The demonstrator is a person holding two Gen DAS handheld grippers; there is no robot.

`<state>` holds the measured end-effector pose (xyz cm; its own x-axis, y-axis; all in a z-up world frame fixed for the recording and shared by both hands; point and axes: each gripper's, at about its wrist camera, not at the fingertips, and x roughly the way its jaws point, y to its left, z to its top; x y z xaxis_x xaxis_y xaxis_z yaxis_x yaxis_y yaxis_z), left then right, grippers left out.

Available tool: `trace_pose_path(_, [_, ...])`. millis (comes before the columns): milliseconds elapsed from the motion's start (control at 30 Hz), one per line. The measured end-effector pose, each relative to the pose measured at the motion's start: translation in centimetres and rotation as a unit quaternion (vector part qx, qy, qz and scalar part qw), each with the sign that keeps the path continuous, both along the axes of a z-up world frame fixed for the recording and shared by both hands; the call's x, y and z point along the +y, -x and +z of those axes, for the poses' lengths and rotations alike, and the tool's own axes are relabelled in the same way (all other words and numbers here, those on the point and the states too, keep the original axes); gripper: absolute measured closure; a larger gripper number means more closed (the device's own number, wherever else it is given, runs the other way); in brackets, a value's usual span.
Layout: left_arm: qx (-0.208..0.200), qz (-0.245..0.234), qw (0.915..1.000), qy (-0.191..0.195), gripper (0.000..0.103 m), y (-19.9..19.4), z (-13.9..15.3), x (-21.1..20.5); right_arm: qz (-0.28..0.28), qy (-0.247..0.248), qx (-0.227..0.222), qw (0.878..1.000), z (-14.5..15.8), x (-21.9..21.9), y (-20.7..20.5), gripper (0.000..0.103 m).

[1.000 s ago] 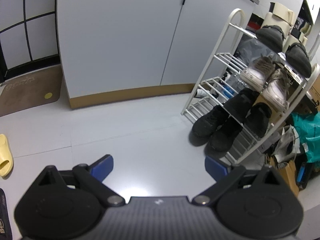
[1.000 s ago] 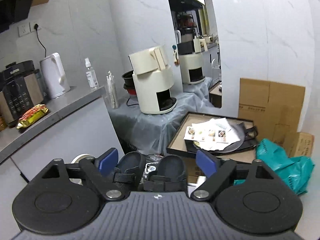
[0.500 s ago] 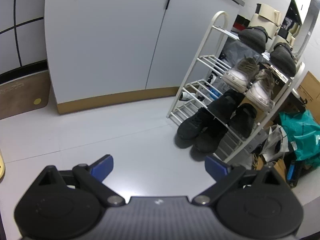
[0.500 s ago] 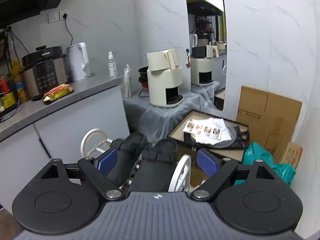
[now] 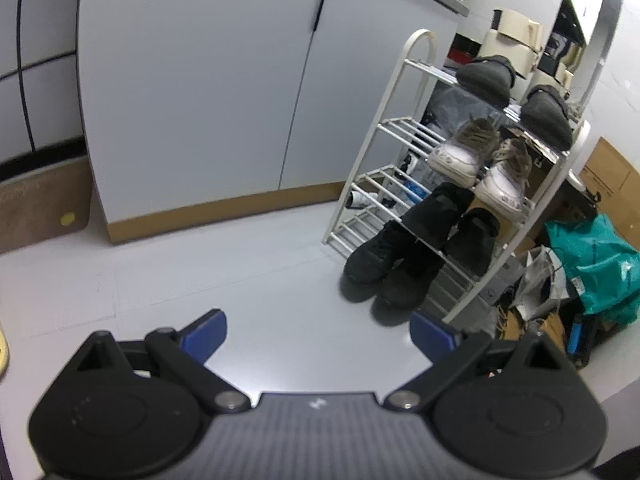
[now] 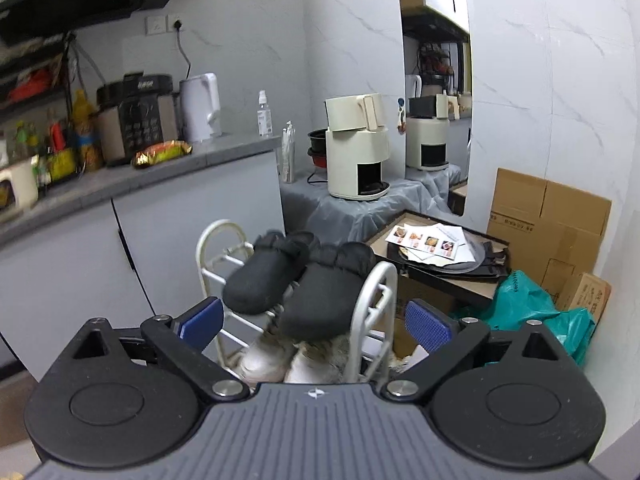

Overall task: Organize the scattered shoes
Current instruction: 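Open the right gripper and withdraw it from the rack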

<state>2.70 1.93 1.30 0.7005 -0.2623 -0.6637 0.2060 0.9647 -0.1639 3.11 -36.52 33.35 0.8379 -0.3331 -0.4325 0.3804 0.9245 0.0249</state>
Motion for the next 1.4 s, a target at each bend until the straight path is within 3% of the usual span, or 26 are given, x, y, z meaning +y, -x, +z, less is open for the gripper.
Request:
trace_pose_path(100, [0.005, 0.007, 1.0, 0.005, 0.003, -0.1, 0.0, 0.6, 0.012, 0.019, 0.011, 1.0, -4.8, 1.3, 1.4, 0.003])
trace_pose_path(300, [0.023, 0.008, 0.9994, 0.024, 0.004, 0.2, -0.2, 1.5, 0.048, 0.005, 0.022, 0.999, -12.1, 3.9, 4.6, 0.003])
trace_pose_path(500, [0.025, 0.012, 0.9988, 0.04, 0.003, 0.9, 0.2, 2.7, 0.077, -0.029, 0.035, 0.996, -17.2, 6.2, 7.2, 0.003])
trace_pose_path(800, [0.019, 0.003, 0.9996, 0.019, 0.001, 1.9, 0.4, 2.5, 0.101, -0.022, 0.046, 0.994, -18.8, 7.4, 9.0, 0.003])
trace_pose_path(1100, [-0.016, -0.023, 0.9992, 0.03, 0.0, 3.4, 1.2, 1.7, 0.146, -0.076, 0.023, 0.986, -19.4, 6.5, 12.2, 0.003])
trace_pose_path(1300, [-0.02, -0.058, 0.9981, 0.0, 0.0, 4.2, 0.9, 0.0, 0.117, -0.104, 0.035, 0.987, -21.6, 4.8, 12.9, 0.003])
trace_pose_path(1400, [-0.034, -0.059, 0.9977, 0.004, 0.0, 5.0, 1.5, -0.2, 0.09, -0.159, 0.021, 0.983, -21.8, 3.4, 12.9, 0.003])
